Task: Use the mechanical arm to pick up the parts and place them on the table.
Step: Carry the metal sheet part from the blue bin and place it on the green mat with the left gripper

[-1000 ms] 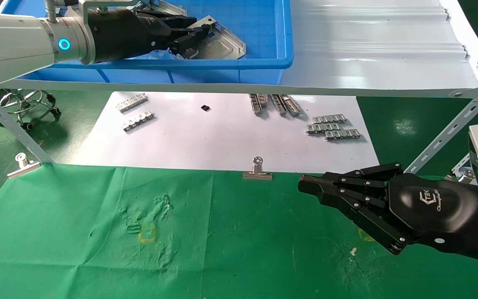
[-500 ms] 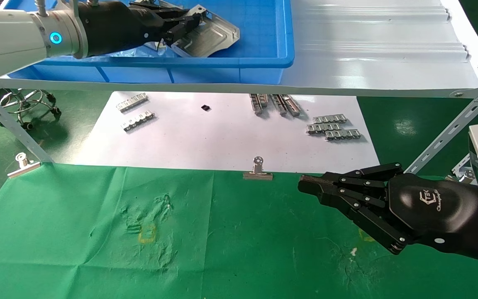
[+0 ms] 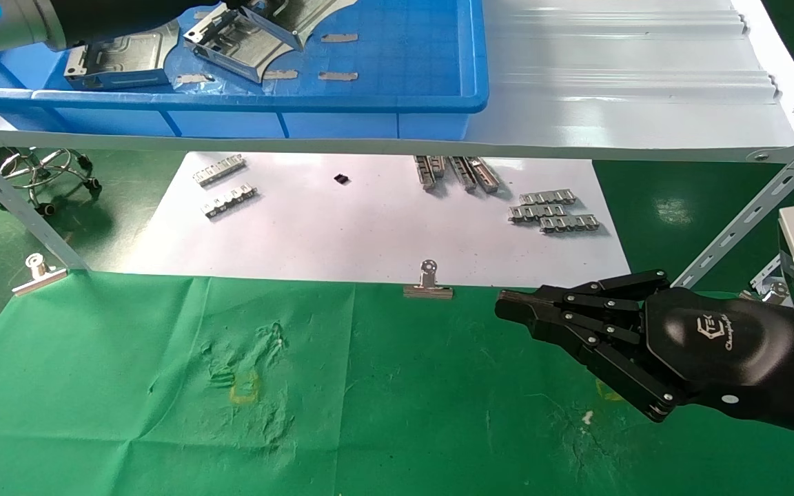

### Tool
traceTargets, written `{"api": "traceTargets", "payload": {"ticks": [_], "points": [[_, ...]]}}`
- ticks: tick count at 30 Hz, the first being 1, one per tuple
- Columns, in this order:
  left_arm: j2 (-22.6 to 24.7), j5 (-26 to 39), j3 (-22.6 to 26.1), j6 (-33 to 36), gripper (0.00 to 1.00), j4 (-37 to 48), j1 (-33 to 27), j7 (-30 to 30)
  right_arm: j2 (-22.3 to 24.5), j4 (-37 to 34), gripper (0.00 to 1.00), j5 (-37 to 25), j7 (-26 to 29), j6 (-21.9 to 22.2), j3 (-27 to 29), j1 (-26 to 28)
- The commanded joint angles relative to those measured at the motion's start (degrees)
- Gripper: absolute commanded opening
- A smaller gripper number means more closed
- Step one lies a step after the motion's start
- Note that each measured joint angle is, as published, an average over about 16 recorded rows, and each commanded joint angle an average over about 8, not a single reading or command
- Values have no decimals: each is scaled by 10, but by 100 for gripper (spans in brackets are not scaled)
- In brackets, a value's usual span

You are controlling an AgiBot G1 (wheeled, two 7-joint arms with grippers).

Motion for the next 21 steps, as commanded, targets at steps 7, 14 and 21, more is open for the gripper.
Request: {"api": "traceTargets", "payload": {"ticks": [7,14,21], "points": [[-43,-2,0,123,0,-13,0,24,0,0,0,0,0,0,0,0],[-77,-2,2,230,0,-23,1,54,0,0,0,0,0,0,0,0],[-114,-13,13,263,0,-82,28,89,0,0,0,0,0,0,0,0]]}}
